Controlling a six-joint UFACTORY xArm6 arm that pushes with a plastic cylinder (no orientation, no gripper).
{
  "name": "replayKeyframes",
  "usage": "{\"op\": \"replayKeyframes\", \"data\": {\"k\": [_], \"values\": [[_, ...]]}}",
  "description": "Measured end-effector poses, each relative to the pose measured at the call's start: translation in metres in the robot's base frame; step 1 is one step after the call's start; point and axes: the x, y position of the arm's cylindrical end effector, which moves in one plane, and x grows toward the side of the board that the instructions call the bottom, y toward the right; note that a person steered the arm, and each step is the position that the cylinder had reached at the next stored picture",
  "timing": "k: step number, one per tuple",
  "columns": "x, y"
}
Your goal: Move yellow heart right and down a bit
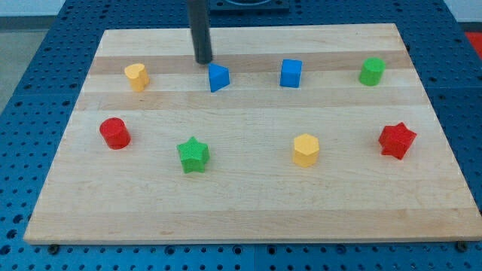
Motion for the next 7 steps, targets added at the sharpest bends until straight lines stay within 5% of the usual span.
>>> {"op": "replayKeyframes", "data": {"k": [2, 5, 6, 7], "values": [[0.010, -0.110], [0.018, -0.039], [-0.006, -0.117], [0.045, -0.144]]}}
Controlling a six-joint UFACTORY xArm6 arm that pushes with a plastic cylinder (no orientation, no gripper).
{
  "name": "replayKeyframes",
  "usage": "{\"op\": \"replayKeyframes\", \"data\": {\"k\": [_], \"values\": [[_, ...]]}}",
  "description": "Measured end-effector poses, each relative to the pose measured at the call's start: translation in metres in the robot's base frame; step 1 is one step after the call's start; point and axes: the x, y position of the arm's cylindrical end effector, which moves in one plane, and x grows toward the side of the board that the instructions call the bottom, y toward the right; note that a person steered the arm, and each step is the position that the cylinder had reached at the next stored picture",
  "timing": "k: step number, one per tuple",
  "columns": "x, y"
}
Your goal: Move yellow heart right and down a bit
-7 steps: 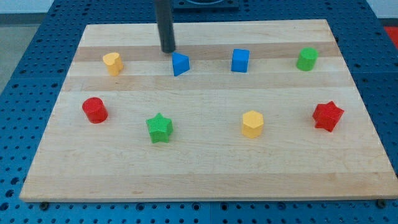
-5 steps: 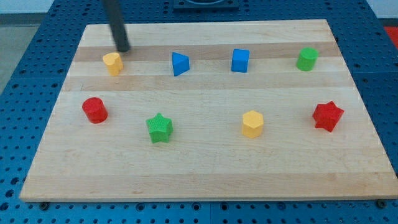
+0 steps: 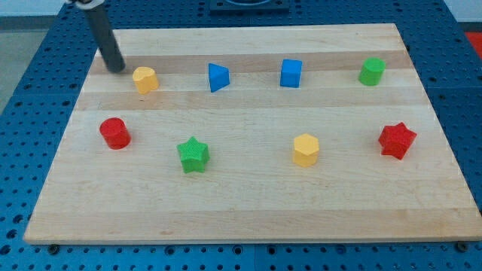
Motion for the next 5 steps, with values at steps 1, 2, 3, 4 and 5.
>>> {"op": "replayKeyframes", "data": {"k": [1, 2, 3, 4, 5], "values": [[0.014, 0.034], [0.014, 0.078], [0.014, 0.079], [0.014, 0.079], [-0.016, 0.075]]}}
